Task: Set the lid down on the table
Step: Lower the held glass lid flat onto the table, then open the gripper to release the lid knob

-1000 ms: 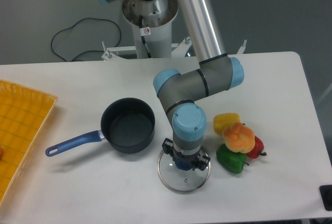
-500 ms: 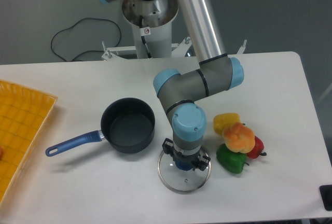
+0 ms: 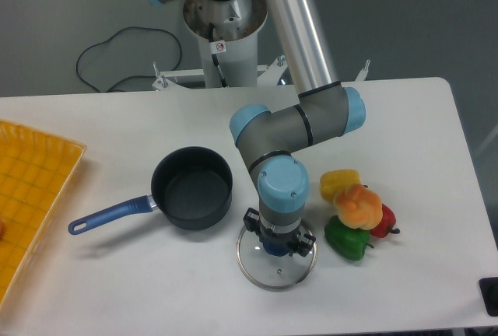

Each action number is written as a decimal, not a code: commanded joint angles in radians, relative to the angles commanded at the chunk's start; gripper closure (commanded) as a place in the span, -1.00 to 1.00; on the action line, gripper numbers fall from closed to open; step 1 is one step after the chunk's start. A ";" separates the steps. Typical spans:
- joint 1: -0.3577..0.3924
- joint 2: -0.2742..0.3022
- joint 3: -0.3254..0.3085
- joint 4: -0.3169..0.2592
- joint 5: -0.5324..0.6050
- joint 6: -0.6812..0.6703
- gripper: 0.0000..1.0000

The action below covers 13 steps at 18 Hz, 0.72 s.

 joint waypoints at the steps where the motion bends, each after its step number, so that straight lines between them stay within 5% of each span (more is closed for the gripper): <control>1: 0.000 0.000 0.002 0.003 0.000 0.000 -0.37; 7: 0.000 0.002 0.000 0.008 0.000 0.006 -0.98; 13: -0.002 0.029 -0.005 0.008 0.012 0.011 -1.00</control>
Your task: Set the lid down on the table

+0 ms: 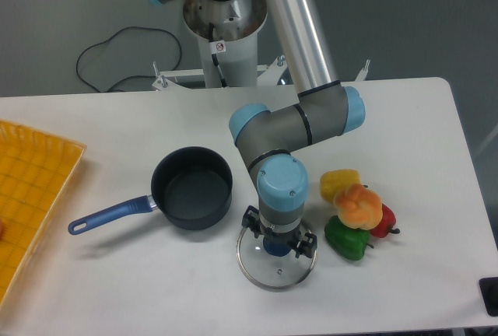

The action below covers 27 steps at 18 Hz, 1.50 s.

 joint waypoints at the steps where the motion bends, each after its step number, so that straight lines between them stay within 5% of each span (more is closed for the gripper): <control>1: 0.000 0.012 -0.008 0.002 0.012 0.000 -1.00; 7: 0.003 0.139 -0.081 0.002 0.034 0.086 -1.00; 13: 0.077 0.202 -0.080 -0.021 0.035 0.150 -1.00; 18: 0.161 0.264 -0.081 -0.159 0.026 0.388 -1.00; 27: 0.198 0.278 -0.078 -0.195 0.026 0.520 -1.00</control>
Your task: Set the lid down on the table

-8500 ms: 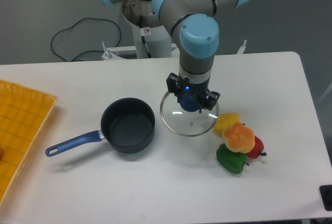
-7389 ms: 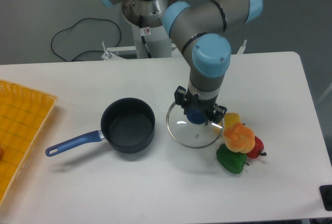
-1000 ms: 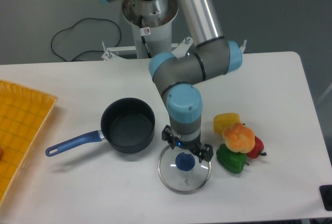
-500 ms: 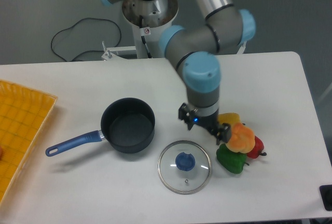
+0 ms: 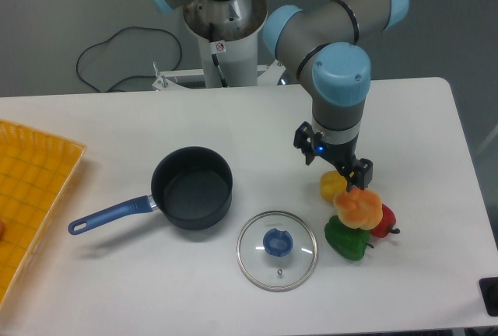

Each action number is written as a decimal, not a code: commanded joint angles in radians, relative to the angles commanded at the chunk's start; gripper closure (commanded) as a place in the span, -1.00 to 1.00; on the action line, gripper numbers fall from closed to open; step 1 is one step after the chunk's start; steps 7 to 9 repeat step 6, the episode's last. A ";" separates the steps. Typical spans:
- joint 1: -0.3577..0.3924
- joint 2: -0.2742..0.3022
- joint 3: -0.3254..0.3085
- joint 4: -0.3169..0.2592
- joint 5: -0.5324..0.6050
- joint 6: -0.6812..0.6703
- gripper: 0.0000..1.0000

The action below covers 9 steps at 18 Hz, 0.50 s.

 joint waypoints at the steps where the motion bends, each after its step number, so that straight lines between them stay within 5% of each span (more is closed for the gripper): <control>1: 0.005 0.000 0.000 -0.018 0.000 0.041 -1.00; 9: 0.009 0.011 0.002 -0.017 -0.006 0.079 -1.00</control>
